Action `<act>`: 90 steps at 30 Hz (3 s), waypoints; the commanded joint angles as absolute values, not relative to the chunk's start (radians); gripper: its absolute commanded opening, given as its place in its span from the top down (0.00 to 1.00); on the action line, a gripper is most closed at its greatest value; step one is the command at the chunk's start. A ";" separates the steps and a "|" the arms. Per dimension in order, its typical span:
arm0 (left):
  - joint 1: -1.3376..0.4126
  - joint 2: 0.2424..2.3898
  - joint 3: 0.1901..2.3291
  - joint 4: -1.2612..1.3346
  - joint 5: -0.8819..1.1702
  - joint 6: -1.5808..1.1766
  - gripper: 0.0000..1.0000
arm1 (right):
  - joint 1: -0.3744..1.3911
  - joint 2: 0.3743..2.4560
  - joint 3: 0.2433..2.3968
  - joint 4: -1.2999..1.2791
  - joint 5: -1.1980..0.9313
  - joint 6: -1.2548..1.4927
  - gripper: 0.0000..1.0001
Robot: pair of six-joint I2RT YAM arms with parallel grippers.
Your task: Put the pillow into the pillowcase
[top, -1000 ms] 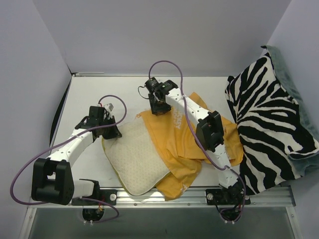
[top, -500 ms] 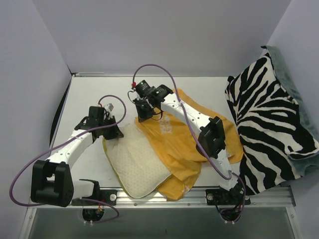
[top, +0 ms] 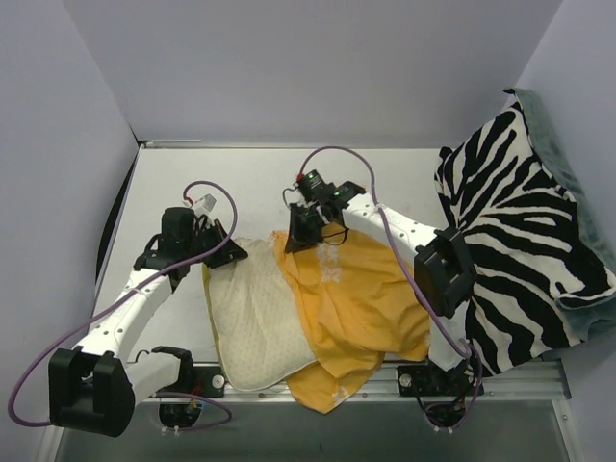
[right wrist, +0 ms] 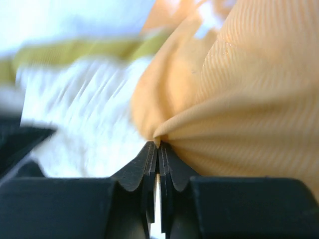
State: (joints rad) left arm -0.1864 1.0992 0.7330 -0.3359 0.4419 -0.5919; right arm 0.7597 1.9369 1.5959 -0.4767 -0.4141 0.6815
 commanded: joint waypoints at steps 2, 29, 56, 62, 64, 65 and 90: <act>-0.227 1.043 0.762 -0.262 0.517 -0.572 1.00 | 0.709 1.890 1.696 -0.572 -0.281 0.681 0.95; -0.224 1.508 0.798 -0.485 0.672 -0.241 0.03 | 0.721 1.881 1.629 -0.716 -0.426 0.574 1.00; -0.267 1.717 0.917 -0.604 0.857 -0.221 0.03 | 0.677 1.790 1.644 -0.710 -0.454 0.609 1.00; -0.252 1.628 0.859 -0.499 0.989 -0.298 0.23 | 0.669 1.779 1.623 -0.709 -0.445 0.611 1.00; -0.223 1.591 0.856 -0.473 1.003 -0.304 0.33 | 0.667 1.773 1.620 -0.710 -0.439 0.611 1.00; -0.210 1.574 0.859 -0.463 1.026 -0.320 0.37 | 0.669 1.770 1.618 -0.710 -0.436 0.609 1.00; -0.505 1.187 1.391 -0.529 0.427 -0.049 1.00 | 0.541 1.672 2.048 -0.997 0.043 0.532 0.49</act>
State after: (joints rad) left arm -0.4850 1.2167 1.3342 -0.5823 0.4858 -0.0986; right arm 0.5228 1.5715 2.0724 -0.8204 -0.1406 0.5724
